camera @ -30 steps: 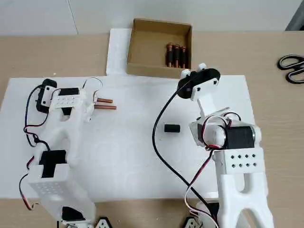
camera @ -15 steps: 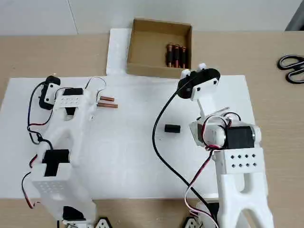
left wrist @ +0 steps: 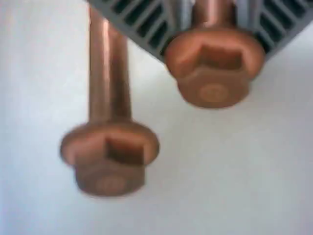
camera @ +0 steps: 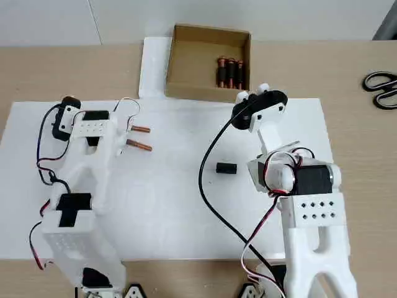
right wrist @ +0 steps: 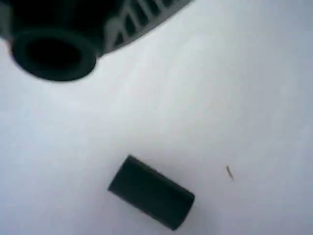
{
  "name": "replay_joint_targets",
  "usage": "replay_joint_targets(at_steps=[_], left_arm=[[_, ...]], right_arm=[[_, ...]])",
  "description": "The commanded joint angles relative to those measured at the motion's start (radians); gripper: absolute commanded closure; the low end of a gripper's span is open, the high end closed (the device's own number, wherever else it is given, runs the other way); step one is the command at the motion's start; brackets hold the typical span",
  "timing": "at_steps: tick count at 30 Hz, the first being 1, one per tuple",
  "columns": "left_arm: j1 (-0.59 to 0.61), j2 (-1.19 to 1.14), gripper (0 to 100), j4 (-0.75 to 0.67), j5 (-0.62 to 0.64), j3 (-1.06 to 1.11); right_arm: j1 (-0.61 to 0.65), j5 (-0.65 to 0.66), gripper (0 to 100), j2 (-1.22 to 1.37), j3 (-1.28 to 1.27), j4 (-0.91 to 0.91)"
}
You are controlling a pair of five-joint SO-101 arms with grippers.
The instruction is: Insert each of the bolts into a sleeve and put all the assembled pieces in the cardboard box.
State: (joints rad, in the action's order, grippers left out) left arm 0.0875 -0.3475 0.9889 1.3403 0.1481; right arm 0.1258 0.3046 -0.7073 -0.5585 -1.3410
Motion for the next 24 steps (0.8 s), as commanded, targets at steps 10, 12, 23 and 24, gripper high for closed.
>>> replay_joint_targets(at_steps=[10, 12, 23, 24], left_arm=[[-0.028, 0.012, 99, 0.269, -0.009, -0.325], [-0.028, 0.012, 99, 0.288, -0.011, -0.354], [-0.026, 0.012, 99, 0.364, -0.411, -0.363], [-0.025, 0.012, 99, 0.371, -0.465, -0.363]], right_arm=[[-0.002, -0.012, 99.5, -0.010, 0.014, -0.004], [-0.002, -0.012, 99.5, -0.010, 0.014, -0.004], [-0.002, -0.014, 99.5, -0.010, 0.014, -0.001], [-0.002, -0.015, 99.5, -0.010, 0.014, -0.002]])
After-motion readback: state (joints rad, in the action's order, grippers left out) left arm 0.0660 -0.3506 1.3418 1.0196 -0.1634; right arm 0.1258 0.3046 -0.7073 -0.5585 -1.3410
